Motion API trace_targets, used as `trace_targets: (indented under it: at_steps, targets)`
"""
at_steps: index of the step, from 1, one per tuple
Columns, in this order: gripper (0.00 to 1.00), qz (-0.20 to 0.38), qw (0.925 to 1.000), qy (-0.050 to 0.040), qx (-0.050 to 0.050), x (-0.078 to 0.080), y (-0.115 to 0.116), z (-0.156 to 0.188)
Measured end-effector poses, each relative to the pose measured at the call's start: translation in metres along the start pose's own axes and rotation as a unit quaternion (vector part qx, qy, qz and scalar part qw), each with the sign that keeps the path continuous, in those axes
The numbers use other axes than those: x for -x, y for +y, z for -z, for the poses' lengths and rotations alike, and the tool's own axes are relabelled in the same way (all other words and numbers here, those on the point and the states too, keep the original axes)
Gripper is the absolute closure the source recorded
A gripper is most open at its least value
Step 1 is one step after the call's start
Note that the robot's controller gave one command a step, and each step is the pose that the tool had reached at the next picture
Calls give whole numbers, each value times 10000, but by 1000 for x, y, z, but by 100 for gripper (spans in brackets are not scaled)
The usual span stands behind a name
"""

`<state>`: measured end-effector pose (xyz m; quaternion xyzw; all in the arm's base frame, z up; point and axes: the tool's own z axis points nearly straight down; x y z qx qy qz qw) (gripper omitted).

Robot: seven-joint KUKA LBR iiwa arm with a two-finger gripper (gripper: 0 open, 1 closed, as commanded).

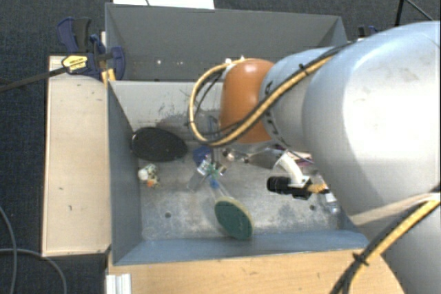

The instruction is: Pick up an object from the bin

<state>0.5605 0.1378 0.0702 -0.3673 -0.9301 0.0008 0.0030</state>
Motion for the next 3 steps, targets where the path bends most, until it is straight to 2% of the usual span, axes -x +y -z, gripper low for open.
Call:
trace_targets:
  at_steps: [1, 2, 3]
  targets:
    - [100, -10, 10000, -1, -1, 1, -1, 0]
    - [100, 5, 10000, -36, 38, 1, 0, 38]
    - [100, 25, 10000, -37, 39, 2, 0, 61]
